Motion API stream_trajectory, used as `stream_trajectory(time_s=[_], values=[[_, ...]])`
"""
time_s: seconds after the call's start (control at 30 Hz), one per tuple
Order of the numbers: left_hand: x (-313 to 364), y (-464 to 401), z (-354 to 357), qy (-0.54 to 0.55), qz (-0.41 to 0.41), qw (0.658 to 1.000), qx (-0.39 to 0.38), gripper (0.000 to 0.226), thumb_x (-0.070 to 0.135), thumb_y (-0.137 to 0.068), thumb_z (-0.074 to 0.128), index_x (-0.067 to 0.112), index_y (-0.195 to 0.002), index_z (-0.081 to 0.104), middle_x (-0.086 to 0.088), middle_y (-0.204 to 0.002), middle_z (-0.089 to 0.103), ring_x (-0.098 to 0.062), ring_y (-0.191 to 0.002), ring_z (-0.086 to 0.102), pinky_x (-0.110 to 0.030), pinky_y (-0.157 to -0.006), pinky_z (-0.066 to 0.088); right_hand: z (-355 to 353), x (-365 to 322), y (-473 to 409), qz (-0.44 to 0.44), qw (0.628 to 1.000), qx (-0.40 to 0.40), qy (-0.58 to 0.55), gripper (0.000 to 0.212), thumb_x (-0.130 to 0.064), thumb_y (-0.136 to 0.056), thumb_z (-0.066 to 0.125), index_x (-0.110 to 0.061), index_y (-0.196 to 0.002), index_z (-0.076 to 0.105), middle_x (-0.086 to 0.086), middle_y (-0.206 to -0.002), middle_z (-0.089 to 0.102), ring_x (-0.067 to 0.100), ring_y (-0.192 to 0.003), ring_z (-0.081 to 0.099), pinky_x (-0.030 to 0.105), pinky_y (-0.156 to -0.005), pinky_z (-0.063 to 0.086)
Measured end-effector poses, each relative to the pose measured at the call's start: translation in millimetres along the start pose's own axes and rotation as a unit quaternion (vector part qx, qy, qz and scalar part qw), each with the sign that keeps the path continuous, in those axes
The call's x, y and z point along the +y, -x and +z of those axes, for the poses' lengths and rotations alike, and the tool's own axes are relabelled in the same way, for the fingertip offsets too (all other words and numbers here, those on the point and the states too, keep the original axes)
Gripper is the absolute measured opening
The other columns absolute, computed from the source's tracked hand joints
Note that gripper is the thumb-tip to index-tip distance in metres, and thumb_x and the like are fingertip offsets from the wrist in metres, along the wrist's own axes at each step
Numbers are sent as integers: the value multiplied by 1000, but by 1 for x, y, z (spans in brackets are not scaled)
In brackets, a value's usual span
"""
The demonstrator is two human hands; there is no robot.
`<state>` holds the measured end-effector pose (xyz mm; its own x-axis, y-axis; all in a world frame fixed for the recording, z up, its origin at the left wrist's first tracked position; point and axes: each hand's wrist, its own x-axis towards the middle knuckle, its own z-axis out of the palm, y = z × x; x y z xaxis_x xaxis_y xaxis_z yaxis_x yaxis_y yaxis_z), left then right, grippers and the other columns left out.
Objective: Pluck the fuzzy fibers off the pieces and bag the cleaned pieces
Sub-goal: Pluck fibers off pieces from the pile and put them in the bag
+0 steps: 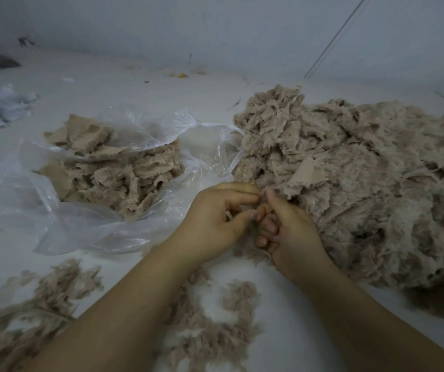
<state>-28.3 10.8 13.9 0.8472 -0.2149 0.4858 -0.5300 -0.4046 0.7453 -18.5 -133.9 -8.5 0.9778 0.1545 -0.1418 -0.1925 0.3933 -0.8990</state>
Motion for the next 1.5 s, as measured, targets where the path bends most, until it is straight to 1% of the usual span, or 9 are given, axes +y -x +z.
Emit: stream_trajectory(time_s=[0.17, 0.33, 0.47, 0.6, 0.77, 0.9, 1.1, 1.33, 1.5], values=[[0, -3, 7, 121, -122, 984, 47, 16, -4, -84, 69, 11, -80, 70, 4, -101, 72, -15, -87, 69, -27, -68, 51, 1, -2, 0, 10, 1000, 10, -3, 50, -36, -101, 49, -12, -58, 55, 0, -44, 31, 9, -35, 32, 23, -40, 33], [0, -5, 10, 189, -146, 970, -38, 15, -5, -93, 55, 3, -91, 68, -3, -125, 64, -10, -114, 63, -35, -97, 50, 1, -1, -2, 13, 999, 20, -24, 55, -37, -103, 43, -13, -57, 62, 3, -49, 34, 9, -37, 33, 24, -39, 34], [4, -5, 10, 250, -166, 953, -50, 29, -9, -97, 43, -6, -119, 63, -14, -113, 67, -15, -94, 68, -26, -85, 53, -2, 0, -3, 21, 1000, 8, -17, 58, -44, -101, 43, -10, -55, 56, 0, -43, 29, 9, -36, 29, 24, -40, 34], [9, -1, -2, 149, -47, 987, 38, 16, -6, -88, 63, 1, -95, 75, -11, -99, 73, -19, -89, 70, -29, -79, 56, -3, 0, -2, 12, 1000, 10, 1, 54, -62, -79, 65, -15, -54, 60, 1, -47, 34, 10, -35, 33, 24, -42, 34], [3, 9, -13, -47, 63, 997, -10, 12, -2, -80, 71, 7, -85, 78, 1, -89, 74, -7, -84, 68, -18, -77, 54, -5, 1, -4, 10, 1000, 1, -3, 51, -66, -66, 70, -17, -53, 61, 0, -46, 33, 12, -37, 34, 26, -43, 36], [0, 2, -2, -3, -36, 998, 43, 12, 3, -81, 73, 9, -81, 62, -1, -85, 63, -16, -77, 62, -38, -66, 53, -4, 2, -5, 14, 1000, 12, -22, 48, -59, -70, 69, -11, -66, 65, 2, -48, 32, 12, -38, 33, 26, -41, 36], [8, -2, 16, 319, -127, 938, -37, 24, -3, -93, 57, 12, -90, 76, -1, -111, 69, -26, -62, 71, -38, -57, 59, -2, 0, -2, 0, 999, -6, -36, 39, -57, -81, 60, -24, -67, 75, -3, -44, 31, 8, -37, 34, 25, -41, 34], [5, -8, 24, 207, -155, 966, 17, 34, 4, -82, 76, 19, -111, 68, 3, -102, 70, -21, -79, 73, -34, -67, 61, 1, -1, -2, 9, 1000, -28, -10, 50, -63, -80, 51, -22, -70, 78, 0, -53, 50, 7, -39, 40, 23, -38, 36], [11, -7, 31, 233, -136, 962, 42, 16, -3, -90, 64, 7, -79, 72, -2, -87, 71, -25, -54, 68, -38, -47, 55, 2, 1, -1, 10, 1000, -14, 20, 56, -65, -87, 50, -20, -67, 76, 9, -63, 46, 11, -45, 43, 25, -44, 37]])
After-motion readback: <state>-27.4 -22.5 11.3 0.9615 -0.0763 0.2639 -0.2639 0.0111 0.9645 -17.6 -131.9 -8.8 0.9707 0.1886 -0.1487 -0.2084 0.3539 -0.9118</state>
